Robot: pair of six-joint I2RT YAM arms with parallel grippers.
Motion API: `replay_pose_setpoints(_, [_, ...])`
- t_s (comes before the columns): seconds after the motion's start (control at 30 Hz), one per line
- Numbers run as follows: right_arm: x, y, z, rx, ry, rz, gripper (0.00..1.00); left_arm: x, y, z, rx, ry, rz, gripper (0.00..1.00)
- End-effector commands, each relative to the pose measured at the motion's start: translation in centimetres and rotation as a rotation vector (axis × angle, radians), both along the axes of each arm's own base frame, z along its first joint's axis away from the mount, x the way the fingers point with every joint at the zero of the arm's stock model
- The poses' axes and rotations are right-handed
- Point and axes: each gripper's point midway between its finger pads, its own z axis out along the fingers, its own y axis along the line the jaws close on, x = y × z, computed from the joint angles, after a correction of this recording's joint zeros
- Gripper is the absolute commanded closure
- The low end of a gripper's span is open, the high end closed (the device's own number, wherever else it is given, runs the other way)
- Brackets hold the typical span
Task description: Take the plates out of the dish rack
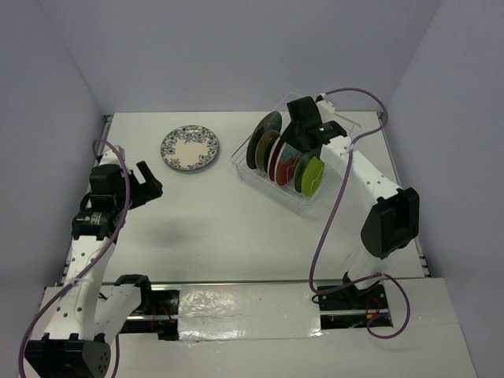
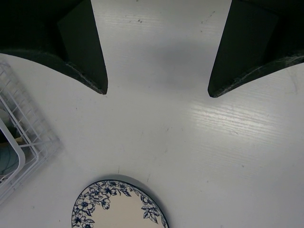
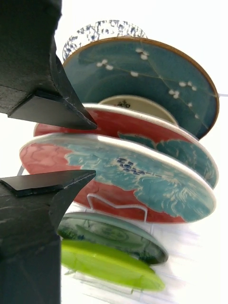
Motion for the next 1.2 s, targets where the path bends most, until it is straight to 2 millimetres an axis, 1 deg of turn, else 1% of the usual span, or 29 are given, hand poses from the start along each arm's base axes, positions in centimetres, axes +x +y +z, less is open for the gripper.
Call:
replay_pose_setpoints(0.0, [0.4, 0.1, 2.3, 0.057, -0.092, -0.001, 0.53, 0.6, -0.3, 1.0, 0.010, -0.049, -0.032, 0.00])
replay_pose_setpoints(0.03, [0.4, 0.1, 2.1, 0.051, -0.081, -0.002, 0.58, 0.7, -0.3, 1.0, 0.010, -0.046, -0.032, 0.01])
replay_pose_setpoints(0.07, [0.6, 0.0, 2.4, 0.050, -0.081, -0.009, 0.61, 0.6, -0.3, 1.0, 0.011, -0.045, -0.030, 0.01])
replay_pose_setpoints(0.1, [0.5, -0.1, 0.9, 0.026, -0.028, -0.014, 0.64, 0.6, -0.3, 1.0, 0.011, -0.045, -0.030, 0.00])
replay_pose_setpoints(0.13, [0.5, -0.1, 0.6, 0.017, -0.014, -0.017, 0.68, 0.6, -0.2, 1.0, 0.013, -0.048, -0.026, 0.00])
replay_pose_setpoints(0.17, [0.6, 0.0, 0.5, 0.017, -0.008, -0.021, 0.69, 0.5, -0.2, 1.0, 0.013, -0.048, -0.027, 0.01])
replay_pose_setpoints(0.2, [0.6, 0.0, 0.0, 0.012, 0.007, -0.019, 0.69, 0.5, -0.2, 1.0, 0.014, -0.048, -0.028, 0.00])
replay_pose_setpoints(0.3, [0.6, 0.1, -0.8, 0.016, 0.021, -0.026, 0.77, 0.5, -0.1, 1.0, 0.019, -0.047, -0.024, 0.01])
replay_pose_setpoints(0.4, [0.4, 0.1, -0.5, 0.034, 0.012, -0.031, 0.83, 0.6, 0.0, 1.0, 0.021, -0.046, -0.021, 0.01])
replay_pose_setpoints(0.5, [-0.1, 0.1, 0.9, 0.059, -0.016, -0.033, 0.91, 0.5, 0.0, 0.9, 0.022, -0.040, -0.020, 0.01])
replay_pose_setpoints(0.53, [-0.2, 0.0, 1.2, 0.063, -0.023, -0.033, 0.92, 0.5, 0.0, 1.0, 0.022, -0.041, -0.018, 0.01])
replay_pose_setpoints(0.57, [-0.5, 0.0, 2.2, 0.074, -0.046, -0.029, 0.94, 0.5, 0.1, 1.0, 0.024, -0.043, -0.016, 0.00])
replay_pose_setpoints(0.6, [-0.6, 0.2, 2.8, 0.086, -0.058, -0.019, 1.00, 0.5, 0.1, 1.0, 0.022, -0.043, -0.013, 0.01])
replay_pose_setpoints(0.73, [-1.1, 0.3, 5.8, 0.122, -0.128, 0.004, 1.00, 0.4, 0.1, 1.3, 0.021, -0.058, -0.007, 0.00])
replay_pose_setpoints(0.77, [-1.4, 0.2, 7.4, 0.139, -0.167, 0.010, 1.00, 0.5, 0.1, 1.5, 0.023, -0.063, -0.009, 0.01])
replay_pose_setpoints(0.83, [-1.8, 0.4, 9.1, 0.151, -0.212, 0.043, 1.00, 0.5, 0.1, 1.5, 0.017, -0.060, -0.004, 0.00])
replay_pose_setpoints(0.87, [-1.8, 0.5, 10.5, 0.162, -0.255, 0.061, 1.00, 0.5, 0.1, 1.9, 0.013, -0.064, -0.004, 0.01])
replay_pose_setpoints(0.93, [-2.9, 0.0, 13.7, 0.167, -0.325, 0.078, 1.00, 0.4, 0.0, 2.3, 0.005, -0.068, 0.000, 0.01])
replay_pose_setpoints(0.97, [-3.5, -0.2, 14.7, 0.162, -0.338, 0.082, 1.00, 0.3, 0.0, 3.1, 0.003, -0.074, 0.003, 0.01])
replay_pose_setpoints(1.03, [-4.9, -0.9, 18.4, 0.162, -0.414, 0.101, 1.00, 0.2, 0.1, 4.1, -0.008, -0.086, 0.020, 0.01])
replay_pose_setpoints(1.07, [-5.6, -0.9, 19.4, 0.167, -0.427, 0.118, 1.00, 0.1, 0.1, 5.6, -0.010, -0.115, 0.025, 0.00])
replay_pose_setpoints(1.1, [-6.3, -1.0, 20.5, 0.170, -0.449, 0.135, 1.00, -0.2, 0.1, 6.0, -0.023, -0.113, 0.034, 0.01])
replay_pose_setpoints(1.13, [-7.5, -1.4, 22.8, 0.171, -0.500, 0.160, 1.00, -0.2, 0.2, 6.8, -0.028, -0.122, 0.042, 0.00])
replay_pose_setpoints(1.17, [-8.3, -1.3, 23.7, 0.167, -0.519, 0.190, 1.00, -0.3, 0.1, 8.9, -0.037, -0.162, 0.048, 0.01])
